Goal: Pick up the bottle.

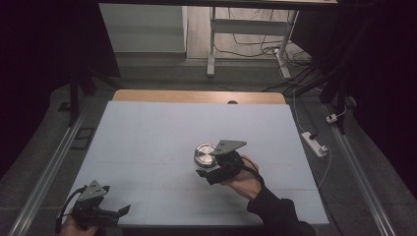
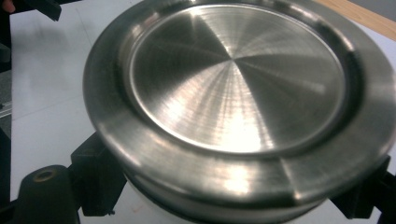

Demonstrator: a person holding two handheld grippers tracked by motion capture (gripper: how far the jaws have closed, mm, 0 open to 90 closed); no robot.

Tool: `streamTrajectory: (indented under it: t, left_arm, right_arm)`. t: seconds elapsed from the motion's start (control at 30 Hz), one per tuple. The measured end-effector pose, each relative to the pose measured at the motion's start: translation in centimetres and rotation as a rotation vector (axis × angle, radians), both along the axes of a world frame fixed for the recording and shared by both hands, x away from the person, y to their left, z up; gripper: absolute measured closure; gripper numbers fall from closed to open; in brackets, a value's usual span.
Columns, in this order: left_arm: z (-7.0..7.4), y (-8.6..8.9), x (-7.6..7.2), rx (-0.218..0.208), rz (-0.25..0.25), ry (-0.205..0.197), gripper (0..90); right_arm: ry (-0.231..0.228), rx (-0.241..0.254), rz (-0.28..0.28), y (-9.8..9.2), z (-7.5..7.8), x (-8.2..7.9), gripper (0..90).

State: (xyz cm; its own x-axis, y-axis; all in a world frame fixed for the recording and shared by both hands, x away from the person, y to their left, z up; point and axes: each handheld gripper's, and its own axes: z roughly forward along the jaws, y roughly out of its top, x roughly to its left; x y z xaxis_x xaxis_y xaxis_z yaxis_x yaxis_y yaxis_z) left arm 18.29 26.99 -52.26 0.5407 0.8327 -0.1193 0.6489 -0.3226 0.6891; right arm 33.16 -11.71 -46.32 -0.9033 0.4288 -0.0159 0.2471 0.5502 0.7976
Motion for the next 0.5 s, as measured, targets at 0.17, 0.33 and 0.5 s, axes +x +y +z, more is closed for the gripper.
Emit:
streamTrajectory:
  t: [0.17,0.33,0.5]
  left_arm:
    - [0.0,0.0,0.0,0.001,-0.001,0.002,0.0]
    - [0.0,0.0,0.0,0.0,0.0,0.001,0.0]
    - [0.0,0.0,0.0,0.001,0.0,-0.001,0.0]
  right_arm:
    - [-0.004,-0.004,0.012,0.8,0.1,0.1,14.5]
    - [-0.002,-0.008,0.022,1.4,0.1,0.1,14.5]
    - [0.006,-0.006,0.03,1.8,0.0,-0.1,14.5]
